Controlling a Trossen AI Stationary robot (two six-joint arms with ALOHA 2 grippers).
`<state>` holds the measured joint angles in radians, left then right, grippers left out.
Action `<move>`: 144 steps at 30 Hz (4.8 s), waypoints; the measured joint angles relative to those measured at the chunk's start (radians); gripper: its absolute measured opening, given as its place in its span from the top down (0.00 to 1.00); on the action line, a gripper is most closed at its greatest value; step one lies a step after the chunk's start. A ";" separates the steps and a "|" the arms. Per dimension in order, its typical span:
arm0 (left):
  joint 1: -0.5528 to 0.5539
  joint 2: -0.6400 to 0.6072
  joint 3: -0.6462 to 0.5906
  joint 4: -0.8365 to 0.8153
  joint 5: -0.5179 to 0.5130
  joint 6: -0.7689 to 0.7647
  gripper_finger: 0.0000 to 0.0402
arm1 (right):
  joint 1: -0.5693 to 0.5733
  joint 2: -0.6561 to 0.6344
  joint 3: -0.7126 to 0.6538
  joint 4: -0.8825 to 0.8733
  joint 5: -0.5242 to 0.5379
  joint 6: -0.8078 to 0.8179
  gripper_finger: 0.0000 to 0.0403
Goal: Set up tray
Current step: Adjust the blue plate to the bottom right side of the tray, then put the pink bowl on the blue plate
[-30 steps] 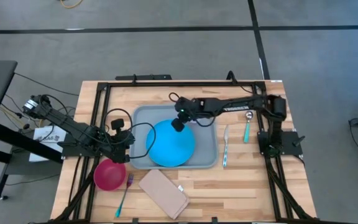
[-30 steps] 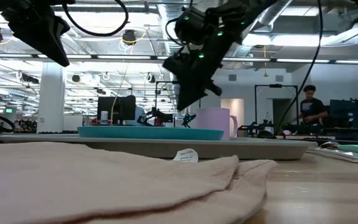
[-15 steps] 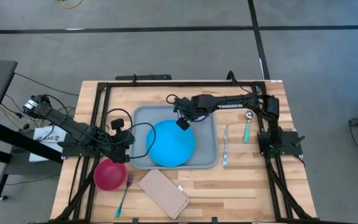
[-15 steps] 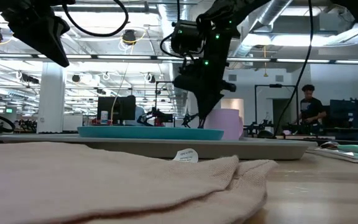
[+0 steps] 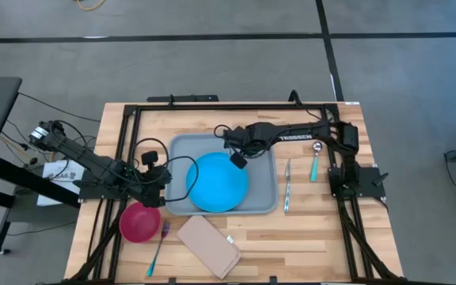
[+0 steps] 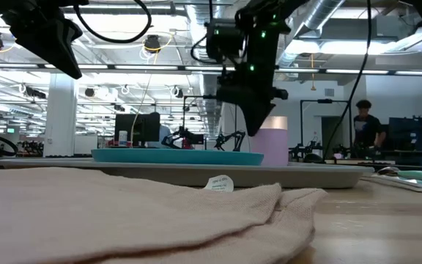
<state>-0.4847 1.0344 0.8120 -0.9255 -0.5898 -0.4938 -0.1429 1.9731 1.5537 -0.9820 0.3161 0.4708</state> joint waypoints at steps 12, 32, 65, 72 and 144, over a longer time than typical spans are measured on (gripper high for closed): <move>0.000 0.000 0.000 0.001 0.001 0.002 0.97 | 0.170 0.064 0.031 0.235 -0.081 -0.094 1.00; 0.000 0.000 0.000 0.001 0.001 -0.003 0.97 | 0.222 0.143 0.031 -0.029 -0.053 0.112 1.00; 0.000 0.000 0.000 0.001 0.001 -0.003 0.97 | 0.258 0.135 0.026 -0.350 -0.007 0.262 1.00; 0.003 0.000 0.000 0.011 -0.011 -0.005 0.97 | 0.291 0.046 0.069 -0.350 0.135 0.252 1.00; -0.038 0.433 0.265 -0.358 0.499 0.260 1.00 | 0.599 -0.645 -0.724 0.369 0.179 -0.006 1.00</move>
<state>-0.5226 1.4673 1.0771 -1.2835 -0.0912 -0.2337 0.4561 1.3277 0.8299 -0.6134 0.4950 0.4651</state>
